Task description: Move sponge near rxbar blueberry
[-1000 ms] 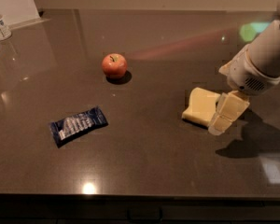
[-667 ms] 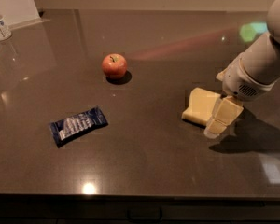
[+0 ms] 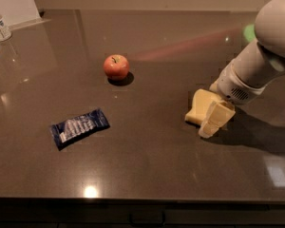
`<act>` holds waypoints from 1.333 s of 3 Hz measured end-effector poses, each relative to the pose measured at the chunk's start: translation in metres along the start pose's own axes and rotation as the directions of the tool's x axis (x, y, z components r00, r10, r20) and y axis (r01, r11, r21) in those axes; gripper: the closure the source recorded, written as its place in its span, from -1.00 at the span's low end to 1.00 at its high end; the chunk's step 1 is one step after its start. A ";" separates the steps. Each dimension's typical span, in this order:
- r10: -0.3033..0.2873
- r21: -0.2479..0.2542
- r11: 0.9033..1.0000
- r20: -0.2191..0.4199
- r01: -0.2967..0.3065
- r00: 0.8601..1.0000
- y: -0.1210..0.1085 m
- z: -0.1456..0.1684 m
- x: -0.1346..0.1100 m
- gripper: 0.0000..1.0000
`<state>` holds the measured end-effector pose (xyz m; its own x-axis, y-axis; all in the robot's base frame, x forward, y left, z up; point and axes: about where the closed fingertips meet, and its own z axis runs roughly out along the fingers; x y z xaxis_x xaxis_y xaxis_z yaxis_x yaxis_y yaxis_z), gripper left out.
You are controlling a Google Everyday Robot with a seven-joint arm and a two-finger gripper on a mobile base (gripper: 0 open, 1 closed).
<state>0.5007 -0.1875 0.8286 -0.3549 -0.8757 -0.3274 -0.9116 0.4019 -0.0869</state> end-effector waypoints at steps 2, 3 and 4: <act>0.003 -0.023 1.000 0.005 -0.003 1.000 0.001 -0.005 -0.017 0.28; -0.031 -0.040 0.999 0.017 0.032 0.999 0.006 -0.016 -0.047 0.73; -0.115 -0.061 0.991 0.053 0.119 0.992 0.020 -0.022 -0.098 1.00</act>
Offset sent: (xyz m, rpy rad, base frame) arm 0.0063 0.0224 0.0224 0.0222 0.0263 0.0091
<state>0.5124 -0.0996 0.8796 -0.2357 -0.9008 -0.3646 -0.9582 0.2779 -0.0673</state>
